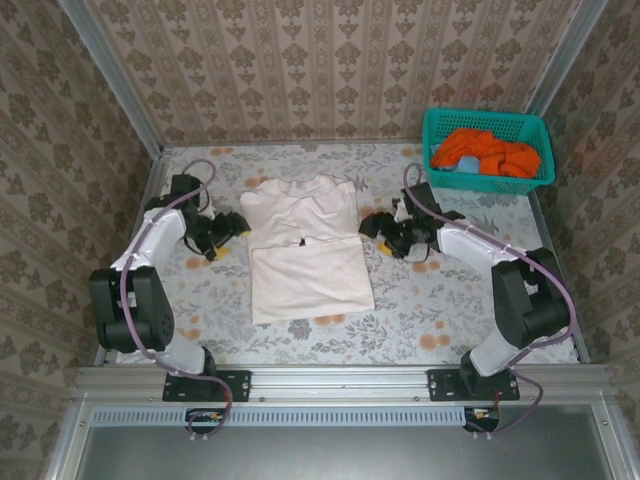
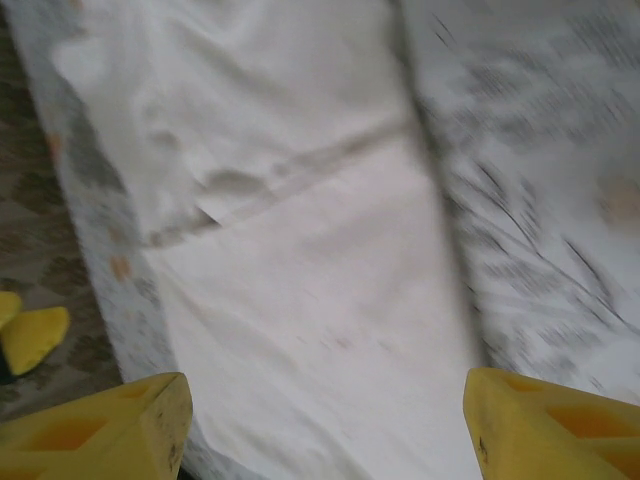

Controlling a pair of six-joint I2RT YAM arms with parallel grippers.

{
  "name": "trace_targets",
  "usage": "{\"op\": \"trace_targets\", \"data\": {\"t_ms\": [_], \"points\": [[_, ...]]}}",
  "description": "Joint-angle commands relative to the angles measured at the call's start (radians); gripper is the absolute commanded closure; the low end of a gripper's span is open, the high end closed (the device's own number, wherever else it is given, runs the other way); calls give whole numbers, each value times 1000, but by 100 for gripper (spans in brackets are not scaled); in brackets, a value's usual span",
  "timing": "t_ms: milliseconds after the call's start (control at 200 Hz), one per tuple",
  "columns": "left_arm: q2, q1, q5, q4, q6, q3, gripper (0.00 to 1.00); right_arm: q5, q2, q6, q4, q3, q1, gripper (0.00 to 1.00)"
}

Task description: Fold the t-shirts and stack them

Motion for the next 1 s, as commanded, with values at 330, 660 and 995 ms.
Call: {"op": "trace_targets", "data": {"t_ms": [330,660,995], "points": [[-243,-143,82,-84,-160,-417,45,21,-133,-144,-290,-194,189,41],[-196,-156,121,-44,-187,-486,55,13,-61,-160,-286,-181,208,51],[-128,-156,102,32,-202,-514,63,29,-29,-174,-287,-155,216,54]]}}
